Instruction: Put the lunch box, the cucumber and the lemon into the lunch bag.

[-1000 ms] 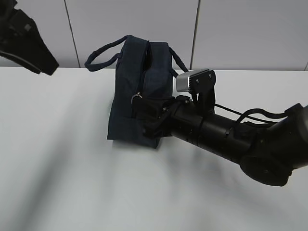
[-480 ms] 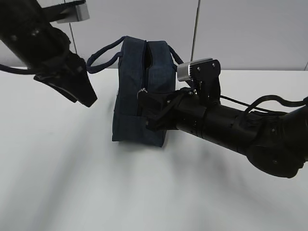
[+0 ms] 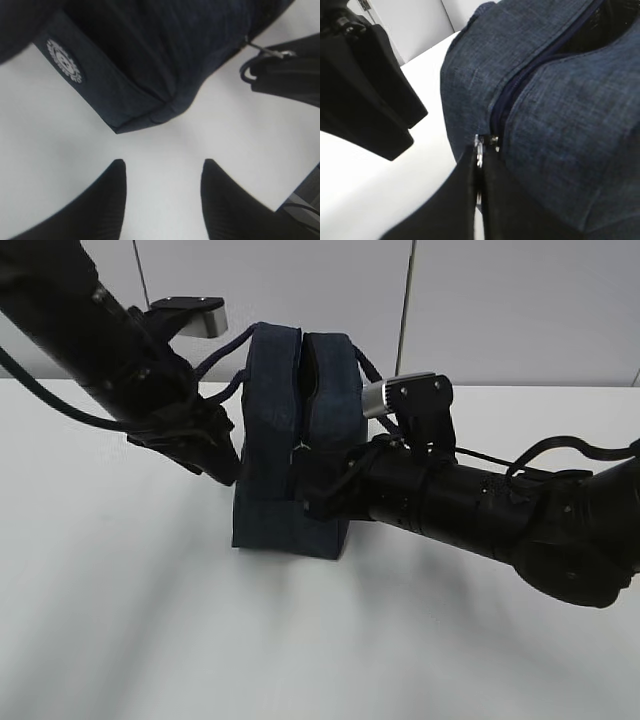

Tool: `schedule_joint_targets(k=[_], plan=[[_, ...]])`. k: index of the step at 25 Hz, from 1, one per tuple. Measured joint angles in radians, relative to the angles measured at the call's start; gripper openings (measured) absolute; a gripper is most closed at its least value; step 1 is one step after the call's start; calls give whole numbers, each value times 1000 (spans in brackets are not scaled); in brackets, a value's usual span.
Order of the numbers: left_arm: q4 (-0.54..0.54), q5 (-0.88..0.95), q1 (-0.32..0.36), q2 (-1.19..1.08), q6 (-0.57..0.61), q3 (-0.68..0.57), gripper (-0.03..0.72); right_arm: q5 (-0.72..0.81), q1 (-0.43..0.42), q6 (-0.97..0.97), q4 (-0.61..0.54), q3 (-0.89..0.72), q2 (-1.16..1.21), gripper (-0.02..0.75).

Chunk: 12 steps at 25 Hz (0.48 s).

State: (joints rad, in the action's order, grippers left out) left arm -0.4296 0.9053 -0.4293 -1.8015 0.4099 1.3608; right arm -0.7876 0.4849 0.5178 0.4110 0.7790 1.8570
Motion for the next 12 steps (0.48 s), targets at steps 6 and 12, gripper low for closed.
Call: schedule_joint_targets(k=[6,12], plan=[[-45,-128,-23,0,4,-83,335,36,0,3,17,29,0,0],[-65,-280,-70,-11,10,-137,335,61,0,5,29,57,0,0]])
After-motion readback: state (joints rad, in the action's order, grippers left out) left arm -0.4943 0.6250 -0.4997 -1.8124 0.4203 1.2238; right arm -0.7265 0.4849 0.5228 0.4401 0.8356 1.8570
